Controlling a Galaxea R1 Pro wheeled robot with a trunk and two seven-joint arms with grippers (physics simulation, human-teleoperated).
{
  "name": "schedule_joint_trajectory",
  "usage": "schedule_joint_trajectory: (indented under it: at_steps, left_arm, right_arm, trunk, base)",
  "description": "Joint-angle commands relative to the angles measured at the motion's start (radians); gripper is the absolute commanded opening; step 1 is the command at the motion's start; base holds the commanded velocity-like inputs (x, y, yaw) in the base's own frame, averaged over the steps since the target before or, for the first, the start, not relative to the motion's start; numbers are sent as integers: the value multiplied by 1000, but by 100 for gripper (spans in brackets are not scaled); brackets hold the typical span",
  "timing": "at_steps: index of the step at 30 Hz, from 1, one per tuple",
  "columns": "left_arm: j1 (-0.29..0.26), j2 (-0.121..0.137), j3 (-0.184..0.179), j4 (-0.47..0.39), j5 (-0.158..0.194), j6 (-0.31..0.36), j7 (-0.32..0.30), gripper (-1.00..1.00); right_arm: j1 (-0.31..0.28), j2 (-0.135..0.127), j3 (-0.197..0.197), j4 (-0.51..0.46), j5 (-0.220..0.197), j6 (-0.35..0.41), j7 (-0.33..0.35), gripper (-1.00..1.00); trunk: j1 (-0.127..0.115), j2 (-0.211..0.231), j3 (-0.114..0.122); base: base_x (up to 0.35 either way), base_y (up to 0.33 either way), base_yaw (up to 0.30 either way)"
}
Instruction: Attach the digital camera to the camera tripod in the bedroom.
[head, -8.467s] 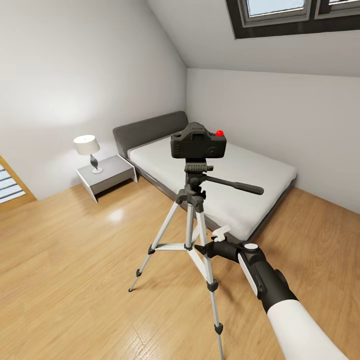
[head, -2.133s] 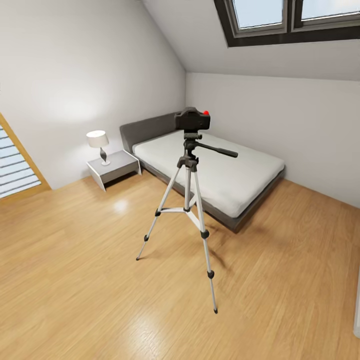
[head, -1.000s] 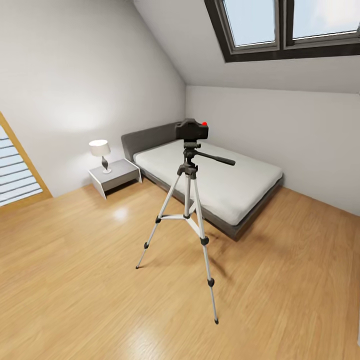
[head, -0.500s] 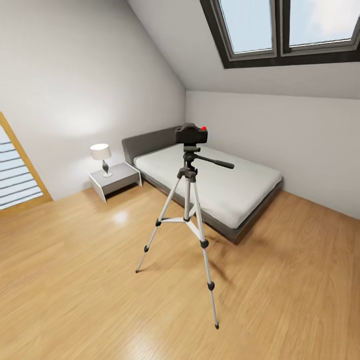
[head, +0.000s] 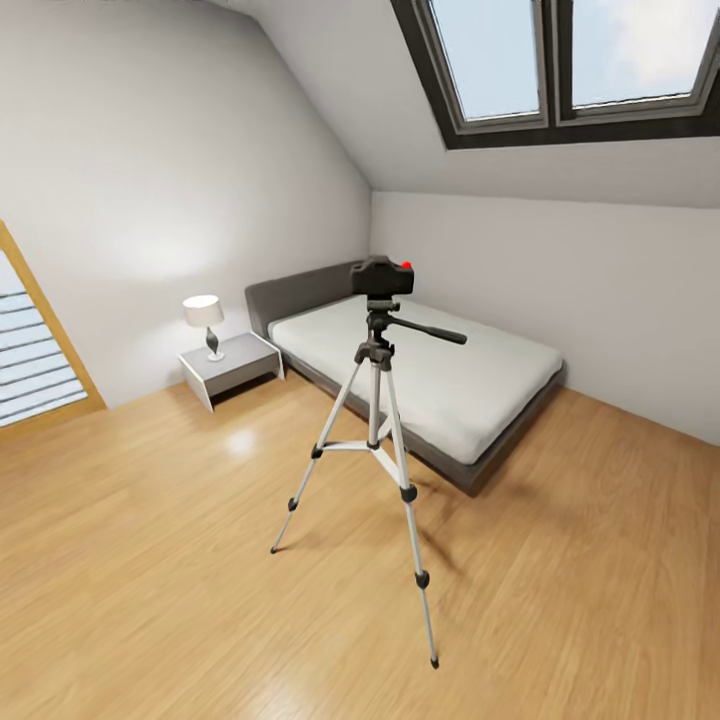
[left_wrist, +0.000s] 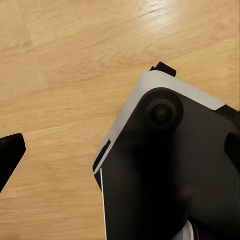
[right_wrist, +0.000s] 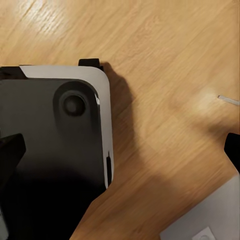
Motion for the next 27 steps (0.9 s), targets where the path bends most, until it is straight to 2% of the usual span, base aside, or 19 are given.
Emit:
schedule_joint_trajectory:
  at_steps: [1,27]
  left_arm:
    - [0,0,-8,-1,8,0,4,100]
    - [0,1,-9,-2,8,0,4,100]
  right_arm:
    - [-2,0,5,3,-9,-6,5,100]
    - [3,2,5,3,-9,-7,5,100]
  trunk:
    - [1,-2,0]
    - [1,-2,41]
  base:
    - [0,0,0]
    - [0,0,0]
